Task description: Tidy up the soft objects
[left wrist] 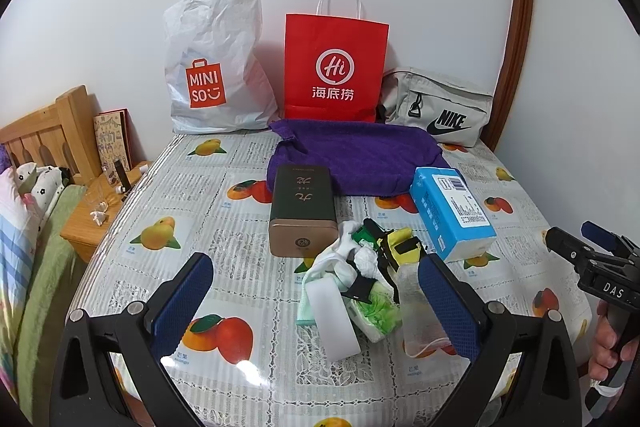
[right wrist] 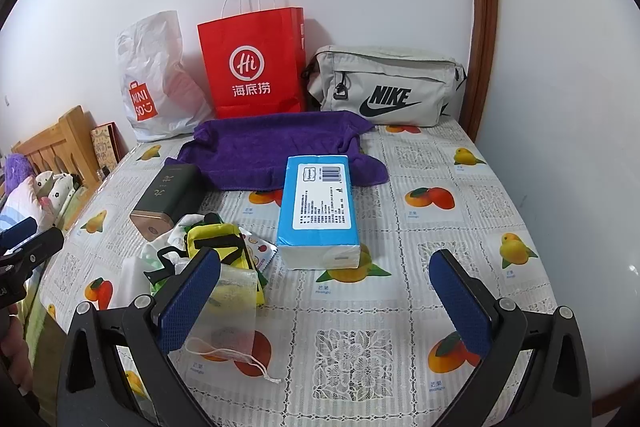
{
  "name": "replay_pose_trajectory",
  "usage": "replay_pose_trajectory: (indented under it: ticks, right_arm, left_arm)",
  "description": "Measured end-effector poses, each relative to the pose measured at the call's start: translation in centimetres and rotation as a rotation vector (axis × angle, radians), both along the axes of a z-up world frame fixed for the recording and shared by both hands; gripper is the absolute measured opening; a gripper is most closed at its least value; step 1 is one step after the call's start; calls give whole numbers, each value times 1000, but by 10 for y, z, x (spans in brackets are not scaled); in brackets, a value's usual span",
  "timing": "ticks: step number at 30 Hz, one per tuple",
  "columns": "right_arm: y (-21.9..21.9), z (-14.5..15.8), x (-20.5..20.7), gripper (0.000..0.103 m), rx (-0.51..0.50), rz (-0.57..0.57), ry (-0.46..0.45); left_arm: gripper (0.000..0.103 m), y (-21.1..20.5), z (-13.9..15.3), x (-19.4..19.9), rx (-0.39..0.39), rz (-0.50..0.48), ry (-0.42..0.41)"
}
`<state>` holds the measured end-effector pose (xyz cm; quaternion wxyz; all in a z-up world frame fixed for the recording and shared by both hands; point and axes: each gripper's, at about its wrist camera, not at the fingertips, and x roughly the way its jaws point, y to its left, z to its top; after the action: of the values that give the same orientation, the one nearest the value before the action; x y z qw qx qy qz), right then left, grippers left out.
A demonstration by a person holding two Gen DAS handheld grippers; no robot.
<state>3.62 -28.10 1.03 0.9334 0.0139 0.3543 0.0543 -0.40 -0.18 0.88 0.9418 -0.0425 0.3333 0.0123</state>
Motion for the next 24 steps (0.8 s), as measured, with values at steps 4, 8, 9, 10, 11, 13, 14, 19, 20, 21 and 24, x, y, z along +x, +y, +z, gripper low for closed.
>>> replay_pose_trajectory:
  ticks: [4,8,9,10,11,13,14,19,20,21,24]
  right_arm:
    - [1,-2,0,103,3,2,-2]
    - [3,-2,0,103,2,7,-3]
    - [2,-1,0,103,2,7,-3]
    - [3,-2,-1,103,2,7,-4]
    - [3,-2,-1,103,2,7,-6]
    - [3,-2,-1,103,3,8,-9]
    - [3,-1,-2,103,3,8,-10]
    - [4,-2,-3,103,5,11,-12]
    - [4,-2,-3,103,6,11,-12]
    - [4,-2,-4,103,5,12,-12]
    - [5,-1,-4,103,5,11,-14]
  left_arm:
    - [103,-1,-2,0,-1,3,0]
    - [103,-1,-2,0,0,4,0]
    - [103,-1,-2,0,-1,4,0]
    - [103,-1,-2,0,-2,4,0]
    - [103,-1,-2,0,-1,3,0]
    - [103,-2,-1,0,0,2,0]
    - [103,-2,-1,1,1,3,0]
    - [103,-1,-1,0,1,4,1]
    - [103,-1,-2,1,2,4,1]
    - [103,-1,-2,1,1,4,1]
    - [103,0,-2,0,-2,5,-1]
